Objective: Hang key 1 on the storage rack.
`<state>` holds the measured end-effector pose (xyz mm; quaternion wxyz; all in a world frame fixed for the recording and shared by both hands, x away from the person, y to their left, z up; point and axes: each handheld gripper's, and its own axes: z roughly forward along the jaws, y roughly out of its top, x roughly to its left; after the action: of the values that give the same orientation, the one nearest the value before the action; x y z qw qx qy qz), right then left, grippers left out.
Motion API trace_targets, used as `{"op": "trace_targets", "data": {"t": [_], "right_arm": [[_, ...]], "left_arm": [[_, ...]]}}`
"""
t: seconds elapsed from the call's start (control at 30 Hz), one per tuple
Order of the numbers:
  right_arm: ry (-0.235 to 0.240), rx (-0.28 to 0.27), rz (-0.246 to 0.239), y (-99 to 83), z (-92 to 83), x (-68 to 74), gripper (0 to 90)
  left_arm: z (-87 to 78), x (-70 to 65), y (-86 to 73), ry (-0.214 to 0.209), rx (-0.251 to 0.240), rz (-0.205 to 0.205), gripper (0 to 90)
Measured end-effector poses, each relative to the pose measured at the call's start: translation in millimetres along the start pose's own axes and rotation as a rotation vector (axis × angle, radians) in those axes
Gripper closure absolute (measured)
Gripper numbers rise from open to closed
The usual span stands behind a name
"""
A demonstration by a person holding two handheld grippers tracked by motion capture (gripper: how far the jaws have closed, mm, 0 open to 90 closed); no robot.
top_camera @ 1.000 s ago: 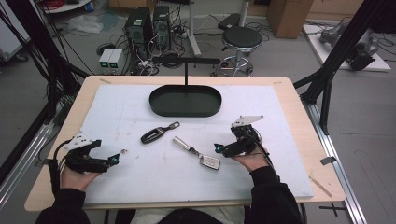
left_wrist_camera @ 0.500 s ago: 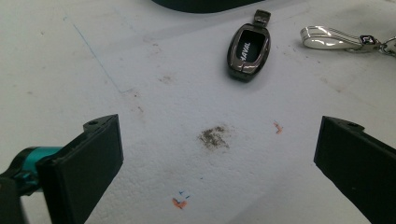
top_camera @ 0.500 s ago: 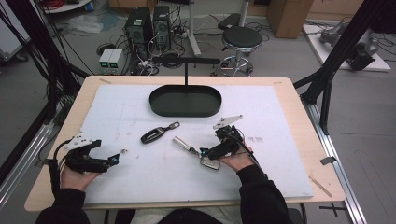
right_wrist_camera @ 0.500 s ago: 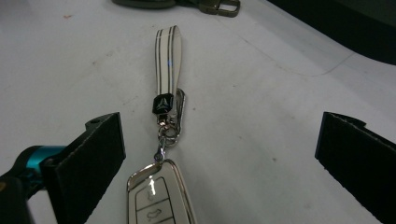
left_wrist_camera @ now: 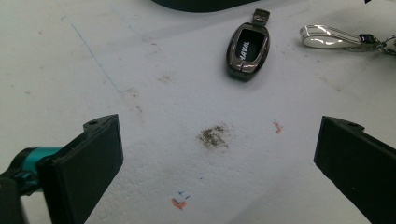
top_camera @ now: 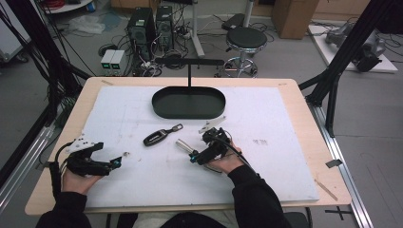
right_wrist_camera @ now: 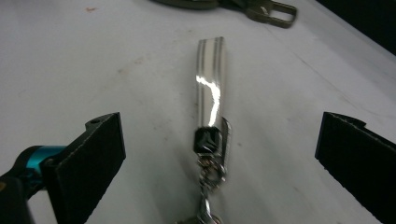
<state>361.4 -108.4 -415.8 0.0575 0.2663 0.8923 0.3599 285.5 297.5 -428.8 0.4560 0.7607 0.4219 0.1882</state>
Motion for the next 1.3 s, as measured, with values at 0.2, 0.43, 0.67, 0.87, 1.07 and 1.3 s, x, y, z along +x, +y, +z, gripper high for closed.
{"op": "trace_targets", "data": {"t": [0.2,0.43,0.67,0.87,1.07,1.3], "right_arm": [[-0.001,0.068,-0.049,14.7,21.2,5.8,0.8],[-0.044,0.135,-0.072,17.0,30.8,7.7,19.0],[-0.038,0.165,-0.080,16.6,34.1,6.3,40.3],[-0.036,0.155,-0.104,17.3,34.7,8.5,56.0],[-0.042,0.152,-0.103,18.1,34.5,11.1,74.2],[-0.059,0.145,-0.083,18.1,30.5,11.5,75.4]], "left_arm": [[-0.4,0.3,-0.1,-0.004,-0.002,-0.001,1.7],[0.2,-0.2,-0.2,-0.007,0.004,0.002,1.8],[-0.3,0.1,0.0,-0.015,-0.007,0.004,1.7],[-0.4,0.3,-0.1,-0.013,-0.006,0.004,1.7],[-0.8,0.4,-0.2,-0.007,-0.010,0.004,1.7],[-0.7,0.5,-0.3,-0.003,-0.013,0.007,1.7]]}}
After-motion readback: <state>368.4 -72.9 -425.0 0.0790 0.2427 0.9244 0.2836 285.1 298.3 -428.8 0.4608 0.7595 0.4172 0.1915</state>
